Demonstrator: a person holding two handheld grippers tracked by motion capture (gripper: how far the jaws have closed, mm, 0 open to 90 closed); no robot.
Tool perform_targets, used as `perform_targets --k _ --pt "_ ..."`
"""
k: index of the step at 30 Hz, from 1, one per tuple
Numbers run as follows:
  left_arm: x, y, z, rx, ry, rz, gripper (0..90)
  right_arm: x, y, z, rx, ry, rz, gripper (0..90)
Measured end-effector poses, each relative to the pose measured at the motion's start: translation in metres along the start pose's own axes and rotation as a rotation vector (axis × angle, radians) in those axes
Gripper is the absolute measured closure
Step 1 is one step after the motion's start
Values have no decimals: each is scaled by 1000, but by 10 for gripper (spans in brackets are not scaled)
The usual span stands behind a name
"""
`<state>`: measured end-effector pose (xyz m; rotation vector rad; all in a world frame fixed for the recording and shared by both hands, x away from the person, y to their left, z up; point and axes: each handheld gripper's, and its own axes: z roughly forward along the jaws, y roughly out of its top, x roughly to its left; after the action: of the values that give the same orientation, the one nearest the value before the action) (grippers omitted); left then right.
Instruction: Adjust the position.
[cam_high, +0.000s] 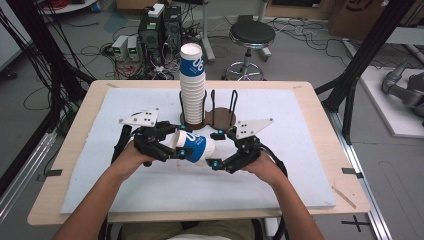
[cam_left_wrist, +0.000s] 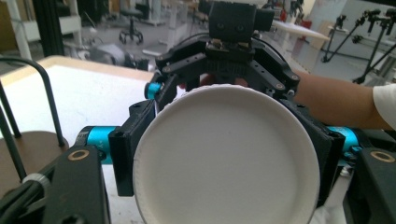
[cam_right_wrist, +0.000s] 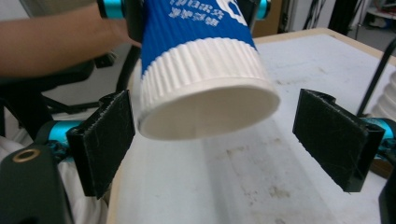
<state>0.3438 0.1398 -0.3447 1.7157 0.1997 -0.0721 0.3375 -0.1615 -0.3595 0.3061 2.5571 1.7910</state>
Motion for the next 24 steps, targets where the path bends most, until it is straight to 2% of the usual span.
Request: perform_targets --k 2,5,11,15,19,20,24 --pt "-1 -1 0 -11 2 3 307 0 0 2 -16 16 4 130" --pt "-2 -7 2 -72 -1 10 307 1 -1 7 -43 42 23 130" --pt "-6 -8 6 -134 -24 18 307 0 -4 13 -76 58 46 130" --pt "-6 -9 8 -121 -35 18 305 2 -5 16 -76 58 50 137" --pt "-6 -10 8 -113 -38 13 306 4 -4 16 -62 62 -4 200" --pt "-6 -10 8 -113 -38 13 307 4 -4 16 -62 62 -4 200" --pt "-5 -12 8 -86 -39 18 314 4 -3 16 -18 64 -12 240"
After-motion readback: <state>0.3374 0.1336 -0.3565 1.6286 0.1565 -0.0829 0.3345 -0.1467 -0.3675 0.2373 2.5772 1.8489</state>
